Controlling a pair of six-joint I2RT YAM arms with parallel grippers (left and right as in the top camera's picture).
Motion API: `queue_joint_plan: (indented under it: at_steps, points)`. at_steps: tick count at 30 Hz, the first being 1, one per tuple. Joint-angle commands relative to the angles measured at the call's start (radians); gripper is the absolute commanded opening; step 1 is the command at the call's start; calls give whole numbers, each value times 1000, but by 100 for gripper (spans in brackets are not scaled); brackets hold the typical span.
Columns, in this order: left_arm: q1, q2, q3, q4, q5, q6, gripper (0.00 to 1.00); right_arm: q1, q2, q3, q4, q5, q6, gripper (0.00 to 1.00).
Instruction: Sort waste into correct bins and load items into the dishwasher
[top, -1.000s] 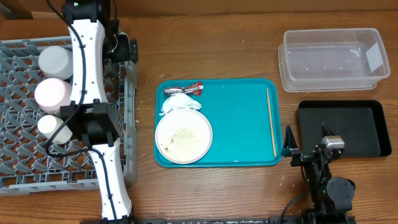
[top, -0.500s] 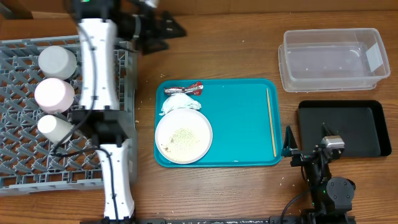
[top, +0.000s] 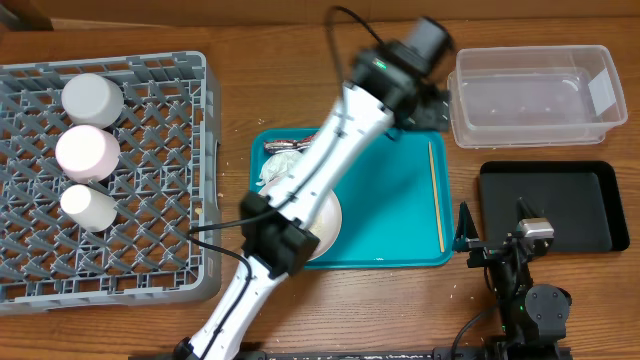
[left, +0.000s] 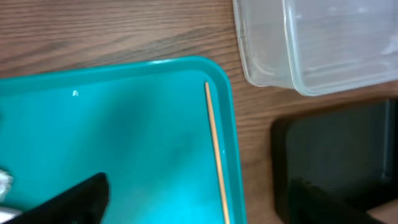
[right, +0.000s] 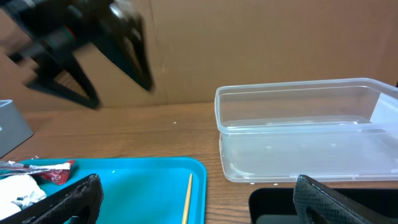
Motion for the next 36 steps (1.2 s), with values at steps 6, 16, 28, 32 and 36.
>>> queue_joint_plan:
  at_steps: [6, 16, 28, 32, 36]
  points:
    - [-96, -7, -203, 168, -236, -194, 81, -3, -11, -10, 6, 5, -6, 100]
    - [-174, -7, -335, 317, -511, -194, 73, -3, -11, -10, 6, 5, -6, 100]
    - [-179, -7, -451, 461, -521, -194, 72, -3, -11, -10, 6, 5, -6, 100]
    - [-180, -7, -499, 521, -499, -193, 73, -3, -11, -10, 6, 5, -6, 100]
    - [-180, -7, -546, 564, -467, -194, 73, -3, -11, -10, 6, 5, -6, 100]
